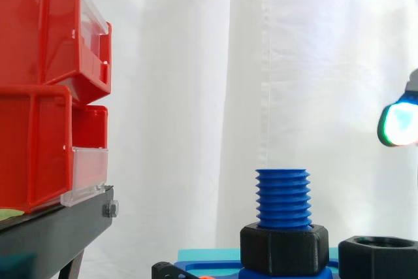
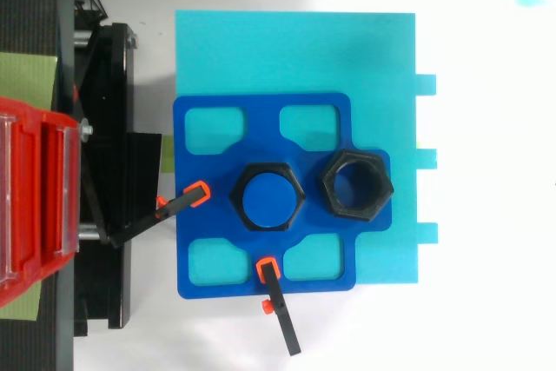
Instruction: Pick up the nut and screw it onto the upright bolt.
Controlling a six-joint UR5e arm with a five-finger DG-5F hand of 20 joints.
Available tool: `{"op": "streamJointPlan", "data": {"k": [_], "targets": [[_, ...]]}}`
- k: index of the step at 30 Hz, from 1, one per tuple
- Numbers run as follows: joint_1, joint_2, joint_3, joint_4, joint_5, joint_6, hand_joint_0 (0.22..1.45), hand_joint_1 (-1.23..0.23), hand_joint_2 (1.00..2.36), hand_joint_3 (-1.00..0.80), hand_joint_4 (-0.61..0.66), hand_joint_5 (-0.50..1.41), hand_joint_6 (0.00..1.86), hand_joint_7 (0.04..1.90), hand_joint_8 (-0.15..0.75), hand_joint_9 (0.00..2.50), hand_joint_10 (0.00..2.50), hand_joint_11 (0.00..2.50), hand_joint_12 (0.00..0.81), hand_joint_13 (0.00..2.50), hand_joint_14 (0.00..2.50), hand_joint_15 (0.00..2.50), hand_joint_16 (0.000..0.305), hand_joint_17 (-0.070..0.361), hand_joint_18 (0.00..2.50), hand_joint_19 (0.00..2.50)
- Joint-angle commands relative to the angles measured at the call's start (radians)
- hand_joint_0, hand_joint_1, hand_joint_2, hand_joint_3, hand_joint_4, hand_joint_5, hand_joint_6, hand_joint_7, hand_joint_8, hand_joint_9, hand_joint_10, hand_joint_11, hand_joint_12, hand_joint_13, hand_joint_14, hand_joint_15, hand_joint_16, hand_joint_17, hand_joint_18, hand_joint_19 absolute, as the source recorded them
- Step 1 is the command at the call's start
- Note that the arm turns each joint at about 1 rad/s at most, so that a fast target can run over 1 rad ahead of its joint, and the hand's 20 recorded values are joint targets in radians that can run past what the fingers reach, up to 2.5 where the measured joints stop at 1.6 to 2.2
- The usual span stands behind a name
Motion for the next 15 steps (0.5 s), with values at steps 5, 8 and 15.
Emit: {"op": "streamJointPlan", "data": {"k": [5,8,15], "targets": [[0.054,-0.001,-0.006,0.129,0.007,-0.123,0.38,-0.57,1.00,-0.50,0.24,-0.24,0.50,0.75,0.302,0.36,0.00,0.00,0.434,0.25,0.00,0.00,0.061,0.138,0.18,0.00],[0.071,0.001,-0.004,0.152,0.015,-0.147,0.38,-0.59,1.00,-0.50,0.24,-0.25,0.50,0.74,0.293,0.28,0.00,0.00,0.438,0.18,0.00,0.00,0.061,0.138,0.06,0.00],[0.121,-0.002,-0.004,0.179,0.101,-0.158,0.37,-0.58,1.00,-0.50,0.23,-0.26,0.50,0.71,0.279,0.17,0.00,0.00,0.440,0.08,0.00,0.00,0.061,0.137,0.00,0.00]]}}
